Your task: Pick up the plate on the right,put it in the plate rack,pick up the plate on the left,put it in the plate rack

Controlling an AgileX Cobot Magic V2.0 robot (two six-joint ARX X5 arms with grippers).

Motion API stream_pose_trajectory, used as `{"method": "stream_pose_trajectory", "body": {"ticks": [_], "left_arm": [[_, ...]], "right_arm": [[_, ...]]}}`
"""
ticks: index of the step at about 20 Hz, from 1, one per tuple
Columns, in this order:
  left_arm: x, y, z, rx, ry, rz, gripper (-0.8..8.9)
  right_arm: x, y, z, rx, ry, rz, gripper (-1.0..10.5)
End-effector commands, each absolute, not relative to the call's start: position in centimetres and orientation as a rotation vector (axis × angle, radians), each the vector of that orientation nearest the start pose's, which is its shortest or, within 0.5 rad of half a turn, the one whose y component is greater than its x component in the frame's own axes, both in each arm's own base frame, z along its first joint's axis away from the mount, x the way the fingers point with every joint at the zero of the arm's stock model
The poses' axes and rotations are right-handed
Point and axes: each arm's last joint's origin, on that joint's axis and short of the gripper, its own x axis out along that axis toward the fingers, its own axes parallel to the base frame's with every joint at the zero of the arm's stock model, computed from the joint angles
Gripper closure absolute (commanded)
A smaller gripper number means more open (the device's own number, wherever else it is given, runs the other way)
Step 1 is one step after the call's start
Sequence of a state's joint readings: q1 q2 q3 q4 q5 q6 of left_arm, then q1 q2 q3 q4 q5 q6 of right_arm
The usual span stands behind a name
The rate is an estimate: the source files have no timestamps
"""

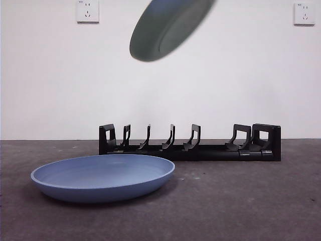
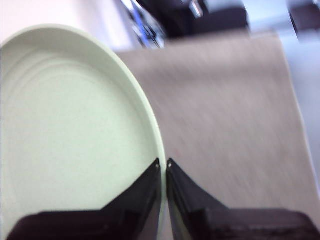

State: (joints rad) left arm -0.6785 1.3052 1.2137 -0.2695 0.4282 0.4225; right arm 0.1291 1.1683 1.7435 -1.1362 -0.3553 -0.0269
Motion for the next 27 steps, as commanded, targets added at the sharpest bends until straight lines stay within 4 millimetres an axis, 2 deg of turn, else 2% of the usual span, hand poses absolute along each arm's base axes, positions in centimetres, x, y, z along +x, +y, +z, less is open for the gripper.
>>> {"method": "stream_pose_trajectory", "body": {"ticks": [1, 7, 11, 16, 22, 27], "left_arm": [[23.3, -18.1, 37.1, 0.196, 0.138, -1.133, 8.22], [26.7, -16.6, 37.1, -0.023, 0.116, -1.097, 8.22], [29.0, -16.7, 35.8, -0.11, 0.14, -1.077, 8.22], [32.5, -16.7, 33.2, -0.227, 0.16, -1.023, 8.22], [34.7, -16.6, 30.4, -0.244, 0.207, -0.989, 8.22], [35.4, -15.9, 29.9, -0.222, 0.205, -0.949, 8.22]], "right_arm": [[16.0, 3.1, 47.8, 0.014, 0.572, 0.487, 6.6], [15.2, 3.1, 47.0, 0.015, 0.668, 0.532, 6.6], [14.9, 3.2, 46.7, 0.027, 0.708, 0.557, 6.6], [14.6, 3.1, 46.4, 0.021, 0.757, 0.56, 6.6], [14.6, 3.1, 46.3, 0.019, 0.761, 0.561, 6.6], [14.6, 3.1, 46.3, 0.016, 0.761, 0.562, 6.6]]}}
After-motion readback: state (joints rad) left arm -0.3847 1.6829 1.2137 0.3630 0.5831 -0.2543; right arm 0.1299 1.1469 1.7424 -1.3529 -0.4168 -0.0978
